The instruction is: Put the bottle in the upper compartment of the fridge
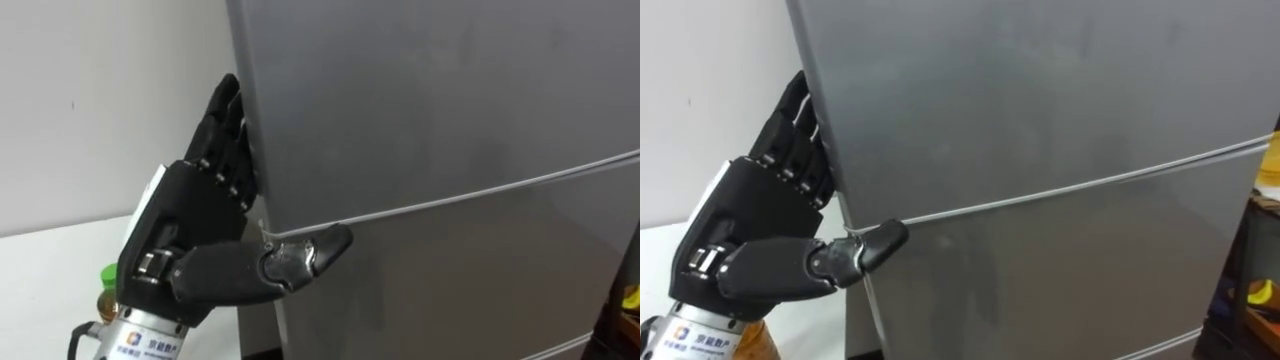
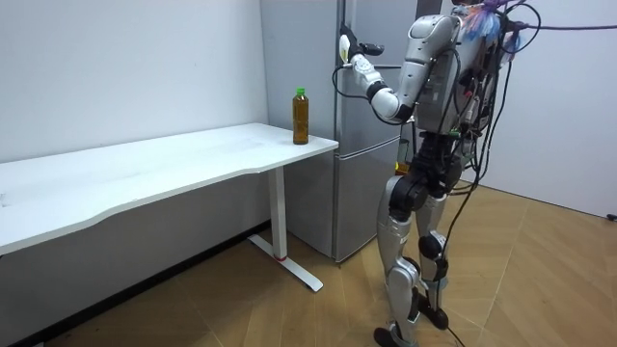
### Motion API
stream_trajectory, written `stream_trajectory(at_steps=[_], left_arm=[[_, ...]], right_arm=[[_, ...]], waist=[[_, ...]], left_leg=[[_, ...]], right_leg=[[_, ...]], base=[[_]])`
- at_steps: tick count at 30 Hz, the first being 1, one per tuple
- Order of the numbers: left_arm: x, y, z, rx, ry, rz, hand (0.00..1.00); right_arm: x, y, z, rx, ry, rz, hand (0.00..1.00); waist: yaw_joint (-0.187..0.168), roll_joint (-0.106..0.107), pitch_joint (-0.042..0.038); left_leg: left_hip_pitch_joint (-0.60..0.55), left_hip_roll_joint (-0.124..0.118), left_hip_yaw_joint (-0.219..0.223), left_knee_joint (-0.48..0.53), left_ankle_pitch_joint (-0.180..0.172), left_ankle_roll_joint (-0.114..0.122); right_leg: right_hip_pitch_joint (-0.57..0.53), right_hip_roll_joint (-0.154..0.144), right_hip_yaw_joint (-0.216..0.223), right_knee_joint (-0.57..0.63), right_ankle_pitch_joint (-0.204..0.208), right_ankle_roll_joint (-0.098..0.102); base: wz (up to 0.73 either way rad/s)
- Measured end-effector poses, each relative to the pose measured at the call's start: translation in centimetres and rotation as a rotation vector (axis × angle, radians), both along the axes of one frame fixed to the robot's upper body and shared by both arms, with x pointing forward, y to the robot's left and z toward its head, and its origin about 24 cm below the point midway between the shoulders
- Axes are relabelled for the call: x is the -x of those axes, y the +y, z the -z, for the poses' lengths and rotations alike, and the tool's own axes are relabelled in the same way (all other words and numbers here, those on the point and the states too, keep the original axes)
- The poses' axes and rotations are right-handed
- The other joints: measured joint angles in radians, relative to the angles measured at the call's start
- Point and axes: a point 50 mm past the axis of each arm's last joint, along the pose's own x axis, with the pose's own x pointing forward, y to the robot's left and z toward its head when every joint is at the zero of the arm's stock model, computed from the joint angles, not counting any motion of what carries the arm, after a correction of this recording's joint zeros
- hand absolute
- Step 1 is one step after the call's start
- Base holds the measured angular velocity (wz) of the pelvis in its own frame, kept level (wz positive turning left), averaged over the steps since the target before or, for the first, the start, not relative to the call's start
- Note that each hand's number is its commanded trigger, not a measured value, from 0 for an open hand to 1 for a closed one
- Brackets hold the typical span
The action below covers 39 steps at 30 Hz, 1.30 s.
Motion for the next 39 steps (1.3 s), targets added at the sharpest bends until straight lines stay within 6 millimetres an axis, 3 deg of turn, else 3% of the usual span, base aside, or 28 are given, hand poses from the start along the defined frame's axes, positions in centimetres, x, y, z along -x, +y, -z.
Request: stream_trajectory(at_steps=[2, 16, 19, 20, 21, 22, 39], left_arm=[[0.0, 0.0, 0.0, 0.0, 0.0, 0.0, 1.0], [-0.1, 0.9, -0.1, 0.028, 0.01, -0.065, 1.0], [-0.1, 1.0, 0.0, 0.028, 0.012, -0.073, 0.84], [-0.1, 1.0, 0.0, 0.028, 0.015, -0.073, 0.64], [-0.1, 1.0, 0.0, 0.03, 0.017, -0.075, 0.51], [-0.1, 0.9, 0.0, 0.031, 0.018, -0.074, 0.03], [-0.1, 0.2, 0.1, 0.033, 0.015, -0.044, 0.0]], right_arm=[[0.0, 0.0, 0.0, 0.0, 0.0, 0.0, 0.0], [-0.3, -0.3, -0.1, -0.012, 0.001, -0.051, 0.0], [-0.3, -0.4, -0.2, -0.014, 0.004, -0.057, 0.0], [-0.3, -0.4, -0.2, -0.015, 0.003, -0.058, 0.0], [-0.3, -0.4, -0.2, -0.016, 0.002, -0.062, 0.0], [-0.3, -0.4, -0.2, -0.016, 0.002, -0.062, 0.0], [-0.2, -0.3, -0.1, -0.019, -0.001, -0.05, 0.0]], waist=[[-0.005, 0.001, -0.0004], [-0.003, 0.004, 0.0033], [-0.001, 0.004, 0.0034], [-0.001, 0.004, 0.0033], [-0.001, 0.004, 0.0034], [-0.001, 0.004, 0.0035], [0.003, -0.001, 0.0001]], left_leg=[[-0.001, 0.0, -0.001, 0.0, 0.0, 0.0], [0.004, -0.001, -0.006, 0.0, 0.0, 0.0], [0.006, -0.001, -0.006, 0.0, 0.0, 0.0], [0.007, -0.002, -0.006, 0.0, 0.0, 0.0], [0.006, -0.002, -0.006, 0.0, 0.0, 0.0], [0.005, -0.002, -0.006, 0.001, 0.0, 0.0], [0.006, -0.013, -0.003, 0.001, 0.002, 0.004]], right_leg=[[0.002, 0.0, -0.005, -0.007, 0.0, 0.0], [0.026, -0.001, -0.006, -0.01, 0.001, 0.001], [0.024, -0.002, -0.007, -0.01, 0.001, 0.001], [0.024, -0.002, -0.007, -0.01, 0.001, 0.001], [0.023, -0.002, -0.006, -0.01, 0.001, 0.001], [0.021, -0.002, -0.004, -0.009, 0.001, 0.001], [0.019, -0.01, 0.016, -0.008, 0.0, 0.008]], base=[[0.07], [0.05], [0.0], [0.0], [0.0], [0.0], [0.0]])
